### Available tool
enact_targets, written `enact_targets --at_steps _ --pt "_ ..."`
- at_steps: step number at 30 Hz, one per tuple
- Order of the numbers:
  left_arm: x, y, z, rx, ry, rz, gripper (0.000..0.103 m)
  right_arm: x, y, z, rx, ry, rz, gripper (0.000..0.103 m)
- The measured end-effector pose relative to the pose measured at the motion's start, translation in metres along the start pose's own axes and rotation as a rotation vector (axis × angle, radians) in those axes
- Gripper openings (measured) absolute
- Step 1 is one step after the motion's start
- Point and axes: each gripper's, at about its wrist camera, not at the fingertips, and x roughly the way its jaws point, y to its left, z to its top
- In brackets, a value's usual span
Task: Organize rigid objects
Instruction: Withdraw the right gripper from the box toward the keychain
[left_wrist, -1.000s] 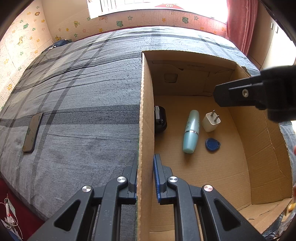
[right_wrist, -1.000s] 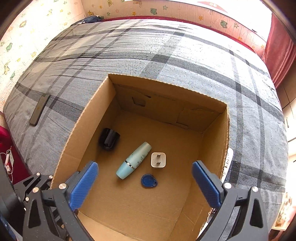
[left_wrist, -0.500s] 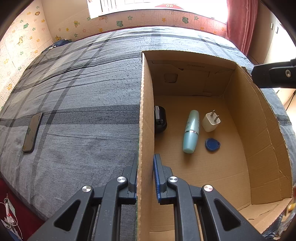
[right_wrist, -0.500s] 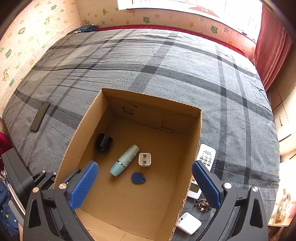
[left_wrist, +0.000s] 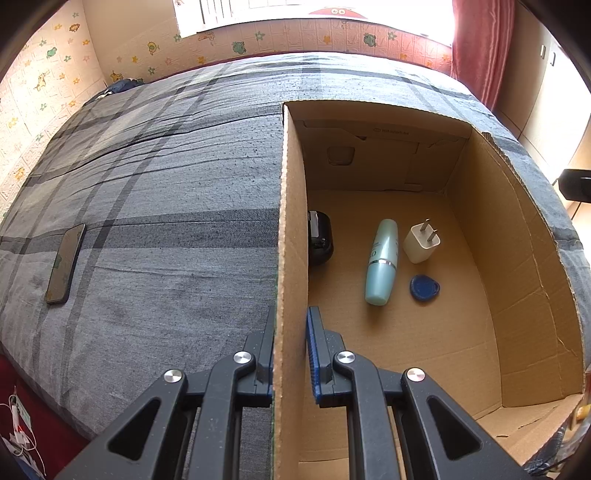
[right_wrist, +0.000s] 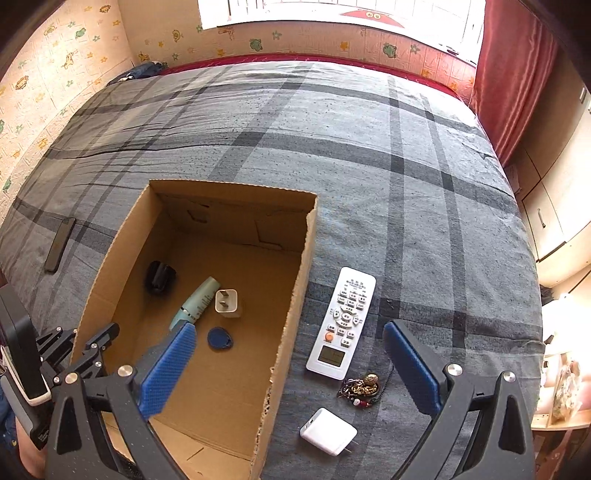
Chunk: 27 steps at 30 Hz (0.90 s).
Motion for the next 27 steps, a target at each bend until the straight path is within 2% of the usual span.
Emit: enact_targets --at_steps 6,12,27 --pt "0.0 0.001 0.0 0.003 0.001 0.0 0.014 -0.003 -0.024 -0.014 0.037 0.002 -0.039 0.103" --pt "0.0 0.0 0.0 0.003 0.0 0.003 0.014 0.001 -0.049 -0.03 0.104 0.004 -0.033 0.103" --pt "-0.001 -0.001 -0.001 0.005 -0.001 0.006 0.014 0.036 -0.099 -0.068 0.21 0.054 -0.065 0.103"
